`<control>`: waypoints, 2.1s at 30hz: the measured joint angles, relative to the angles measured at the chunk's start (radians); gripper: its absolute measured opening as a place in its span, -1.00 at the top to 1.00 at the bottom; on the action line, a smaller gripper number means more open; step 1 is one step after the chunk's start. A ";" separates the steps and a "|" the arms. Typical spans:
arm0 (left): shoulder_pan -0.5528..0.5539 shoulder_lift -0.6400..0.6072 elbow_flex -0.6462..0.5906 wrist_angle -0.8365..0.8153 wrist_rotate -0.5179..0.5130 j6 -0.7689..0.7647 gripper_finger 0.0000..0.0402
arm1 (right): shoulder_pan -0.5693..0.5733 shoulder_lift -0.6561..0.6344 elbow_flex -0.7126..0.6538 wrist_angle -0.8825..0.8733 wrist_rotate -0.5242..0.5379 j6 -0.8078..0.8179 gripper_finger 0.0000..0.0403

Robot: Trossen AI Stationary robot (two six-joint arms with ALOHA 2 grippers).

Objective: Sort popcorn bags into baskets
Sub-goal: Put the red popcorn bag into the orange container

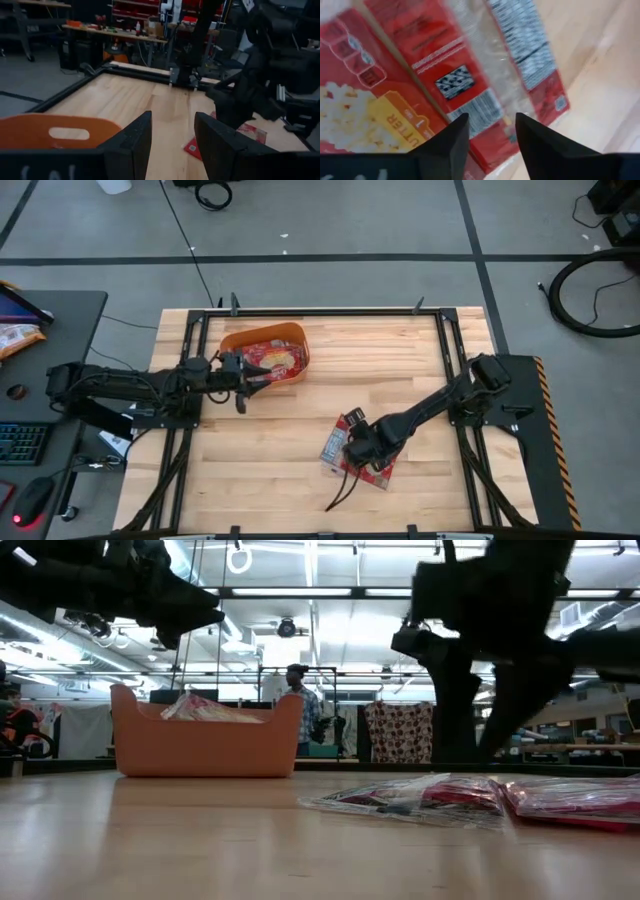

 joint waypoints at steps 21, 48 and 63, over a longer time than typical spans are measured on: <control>0.000 0.000 0.000 0.006 -0.074 0.038 0.24 | 0.045 0.052 -0.005 -0.023 0.070 -0.033 -0.08; -0.012 0.000 0.001 -0.024 0.003 0.055 0.24 | 0.033 0.051 -0.049 0.078 0.037 -0.006 0.96; -0.243 0.086 0.002 -0.004 -0.067 0.107 0.23 | -0.088 0.052 0.222 -0.127 -0.092 0.116 0.98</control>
